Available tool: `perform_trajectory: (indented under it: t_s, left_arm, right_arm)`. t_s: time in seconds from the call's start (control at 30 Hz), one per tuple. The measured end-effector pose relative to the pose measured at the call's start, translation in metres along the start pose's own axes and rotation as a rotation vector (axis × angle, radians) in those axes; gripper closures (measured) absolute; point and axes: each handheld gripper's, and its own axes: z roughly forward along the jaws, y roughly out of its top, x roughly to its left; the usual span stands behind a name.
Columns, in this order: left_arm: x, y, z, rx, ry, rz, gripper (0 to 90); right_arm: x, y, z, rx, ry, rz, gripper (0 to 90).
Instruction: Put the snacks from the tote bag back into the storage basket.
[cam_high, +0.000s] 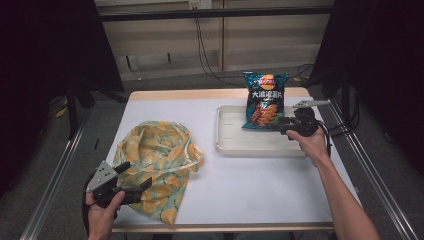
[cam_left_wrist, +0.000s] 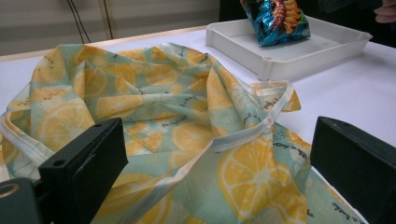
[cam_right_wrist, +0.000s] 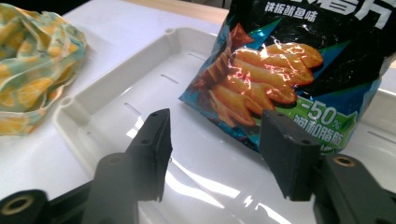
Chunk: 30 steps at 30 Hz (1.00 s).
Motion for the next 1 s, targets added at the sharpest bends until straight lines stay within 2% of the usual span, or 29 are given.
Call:
perform_trajectory:
  t_s: [0.07,0.13,0.3,0.33,0.43,0.5,0.63,0.77,0.83,0.87,1.0]
  left_arm:
    - [0.0,0.0,0.0,0.003,-0.001,0.001,3.4]
    - [0.0,0.0,0.001,0.003,0.002,0.002,3.4]
    - [0.0,-0.001,0.0,0.015,0.028,-0.017,3.5]
    - [0.001,-0.001,0.0,0.011,0.014,-0.019,3.5]
    - [0.001,-0.001,-0.001,0.018,0.032,-0.019,3.5]
    - [0.0,-0.001,-0.001,0.014,0.02,-0.023,3.5]
    - [-0.002,0.0,-0.001,0.016,0.016,-0.023,3.5]
    - [-0.003,0.0,-0.002,0.03,0.005,-0.029,3.5]
    - [-0.004,0.0,-0.002,0.022,0.004,-0.03,3.5]
    - [-0.004,0.0,-0.003,0.018,-0.009,-0.032,3.5]
    - [-0.006,0.0,-0.004,0.021,-0.008,-0.031,3.5]
  right_arm:
    - [0.003,-0.003,-0.008,-0.021,-0.007,0.01,36.9]
    - [0.006,-0.005,-0.015,-0.039,-0.011,0.006,37.9]
    - [0.015,-0.012,-0.037,-0.083,-0.045,0.009,29.6]
    - [0.018,-0.013,-0.041,-0.087,-0.054,0.008,28.3]
    - [0.027,-0.022,-0.051,-0.113,-0.072,0.02,23.1]
    - [0.033,-0.027,-0.058,-0.12,-0.078,0.021,22.1]
    - [0.044,-0.034,-0.07,-0.121,-0.086,0.005,21.2]
    - [0.051,-0.042,-0.081,-0.128,-0.106,0.011,20.4]
    - [0.053,-0.048,-0.085,-0.123,-0.108,0.015,19.9]
    - [0.055,-0.053,-0.088,-0.131,-0.108,0.016,19.1]
    - [0.06,-0.067,-0.093,-0.102,-0.111,0.009,16.1]
